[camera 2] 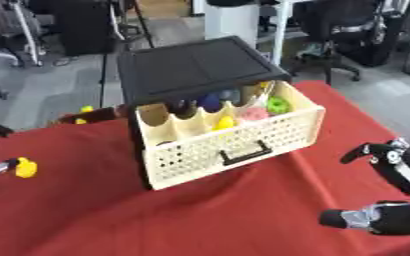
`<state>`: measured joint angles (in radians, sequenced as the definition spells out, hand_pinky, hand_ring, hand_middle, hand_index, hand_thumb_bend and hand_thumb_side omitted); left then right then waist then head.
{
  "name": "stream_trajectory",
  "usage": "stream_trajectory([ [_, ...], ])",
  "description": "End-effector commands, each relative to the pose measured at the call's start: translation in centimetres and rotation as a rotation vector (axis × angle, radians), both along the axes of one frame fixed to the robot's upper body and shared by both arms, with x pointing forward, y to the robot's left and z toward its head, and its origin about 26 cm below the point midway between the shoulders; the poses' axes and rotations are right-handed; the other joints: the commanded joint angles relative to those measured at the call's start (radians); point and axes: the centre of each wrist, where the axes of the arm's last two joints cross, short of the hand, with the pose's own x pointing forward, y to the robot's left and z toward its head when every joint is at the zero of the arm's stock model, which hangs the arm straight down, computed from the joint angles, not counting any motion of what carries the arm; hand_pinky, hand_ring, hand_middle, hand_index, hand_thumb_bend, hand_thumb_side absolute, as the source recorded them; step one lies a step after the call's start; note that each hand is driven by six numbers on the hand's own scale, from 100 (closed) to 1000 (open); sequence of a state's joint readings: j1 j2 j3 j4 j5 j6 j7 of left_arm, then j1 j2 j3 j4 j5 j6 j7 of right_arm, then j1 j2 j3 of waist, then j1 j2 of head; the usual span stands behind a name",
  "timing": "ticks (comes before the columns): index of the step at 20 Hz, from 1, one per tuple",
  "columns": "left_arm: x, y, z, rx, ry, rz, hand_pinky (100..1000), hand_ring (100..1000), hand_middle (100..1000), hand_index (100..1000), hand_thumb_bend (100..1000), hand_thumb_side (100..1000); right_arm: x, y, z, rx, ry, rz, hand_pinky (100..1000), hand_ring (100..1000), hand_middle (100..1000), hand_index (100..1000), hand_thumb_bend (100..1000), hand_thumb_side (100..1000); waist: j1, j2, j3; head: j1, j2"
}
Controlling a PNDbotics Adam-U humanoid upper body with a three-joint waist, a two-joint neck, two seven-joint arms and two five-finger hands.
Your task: Pick up objects from table and place into drawer.
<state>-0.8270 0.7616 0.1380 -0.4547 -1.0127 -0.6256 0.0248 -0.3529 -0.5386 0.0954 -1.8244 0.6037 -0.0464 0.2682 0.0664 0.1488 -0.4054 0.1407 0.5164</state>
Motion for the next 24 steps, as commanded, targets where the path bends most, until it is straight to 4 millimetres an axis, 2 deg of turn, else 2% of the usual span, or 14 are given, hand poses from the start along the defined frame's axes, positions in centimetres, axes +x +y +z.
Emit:
stream_trajectory([
  [1, -0.4, 1.1, 1.4, 0.033, -0.026, 0.025, 506, 615, 698, 871, 454, 560, -0.2, -0.1, 1.5, -0.02, -0.04, 0.008, 100, 100, 100, 680, 1000, 744, -0.002, -0.008, -0.002, 0.005, -0.013],
  [8, -0.6, 1.0, 0.5, 0.03, -0.038, 0.051, 483, 527, 677, 863, 437, 503, -0.2, -0.1, 1.7, -0.022, -0.047, 0.009, 100, 100, 100, 676, 1000, 734, 0.006, 0.012, -0.012, 0.004, -0.021],
  [10, -0.7, 1.1, 0.3, 0.018, -0.06, 0.071, 479, 527, 674, 860, 424, 466, -0.2, -0.1, 1.7, -0.023, -0.048, 0.009, 100, 100, 100, 676, 1000, 730, 0.009, 0.019, -0.016, 0.006, -0.025],
  [18, -0.9, 1.2, -0.4, -0.021, -0.123, 0.127, 464, 519, 667, 857, 376, 416, -0.2, -0.1, 1.9, -0.029, -0.051, 0.009, 100, 100, 100, 676, 1000, 719, 0.02, 0.041, -0.024, 0.014, -0.03],
  [24, -1.1, 1.3, -0.7, -0.038, -0.143, 0.143, 468, 527, 665, 855, 359, 415, -0.2, -0.1, 2.1, -0.034, -0.056, 0.008, 100, 100, 100, 676, 1000, 714, 0.026, 0.052, -0.032, 0.014, -0.035],
])
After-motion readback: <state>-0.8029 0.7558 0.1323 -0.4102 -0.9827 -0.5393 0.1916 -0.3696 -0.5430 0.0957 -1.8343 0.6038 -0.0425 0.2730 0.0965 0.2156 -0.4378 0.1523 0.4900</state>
